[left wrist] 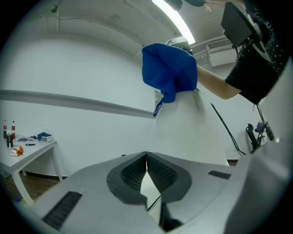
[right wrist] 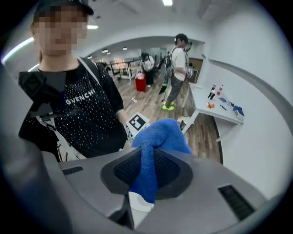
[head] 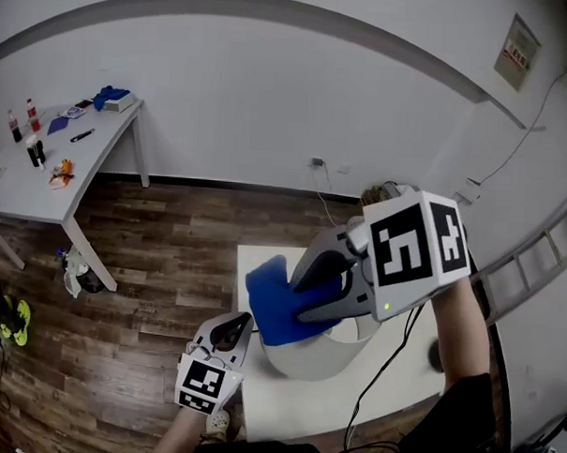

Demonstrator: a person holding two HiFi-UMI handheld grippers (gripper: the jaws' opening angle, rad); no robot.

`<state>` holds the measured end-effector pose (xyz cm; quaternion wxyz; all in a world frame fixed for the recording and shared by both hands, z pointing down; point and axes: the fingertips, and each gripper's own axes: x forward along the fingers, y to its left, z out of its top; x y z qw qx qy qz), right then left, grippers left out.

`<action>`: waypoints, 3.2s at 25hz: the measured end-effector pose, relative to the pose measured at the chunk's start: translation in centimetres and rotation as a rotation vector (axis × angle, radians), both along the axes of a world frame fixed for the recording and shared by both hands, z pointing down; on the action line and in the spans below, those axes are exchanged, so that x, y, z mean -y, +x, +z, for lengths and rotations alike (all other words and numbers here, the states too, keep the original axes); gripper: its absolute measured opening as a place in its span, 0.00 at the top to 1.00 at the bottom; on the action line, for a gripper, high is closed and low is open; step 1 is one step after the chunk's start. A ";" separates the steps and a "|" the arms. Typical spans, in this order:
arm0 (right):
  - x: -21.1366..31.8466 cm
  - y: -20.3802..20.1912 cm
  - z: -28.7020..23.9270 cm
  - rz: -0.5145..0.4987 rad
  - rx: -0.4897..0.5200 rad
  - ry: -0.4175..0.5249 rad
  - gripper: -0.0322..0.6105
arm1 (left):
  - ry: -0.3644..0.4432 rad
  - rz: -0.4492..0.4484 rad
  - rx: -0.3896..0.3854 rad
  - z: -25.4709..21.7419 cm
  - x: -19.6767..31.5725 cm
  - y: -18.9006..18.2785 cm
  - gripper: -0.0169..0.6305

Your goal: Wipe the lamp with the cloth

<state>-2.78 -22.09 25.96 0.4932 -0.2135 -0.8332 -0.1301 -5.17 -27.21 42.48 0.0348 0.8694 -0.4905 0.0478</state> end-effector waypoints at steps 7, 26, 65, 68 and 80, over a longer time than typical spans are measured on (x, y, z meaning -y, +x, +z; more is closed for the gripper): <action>-2.2 -0.7 6.3 0.031 -0.296 0.363 0.83 | -0.027 0.029 -0.009 1.4 -1.1 0.0 0.96; -4.4 1.1 18.9 -0.081 -0.680 1.139 0.83 | -0.102 0.074 -0.027 4.2 2.3 -2.4 0.96; 2.8 3.6 35.2 0.916 0.270 1.070 0.83 | -0.072 0.038 0.065 5.6 -0.9 -3.2 0.96; 0.6 2.6 35.5 0.876 0.350 0.940 0.83 | -0.074 0.045 0.058 5.6 -0.8 -2.9 0.96; 1.9 13.7 24.7 1.408 0.936 0.792 0.83 | -0.075 0.061 0.092 6.1 -0.2 -1.9 0.96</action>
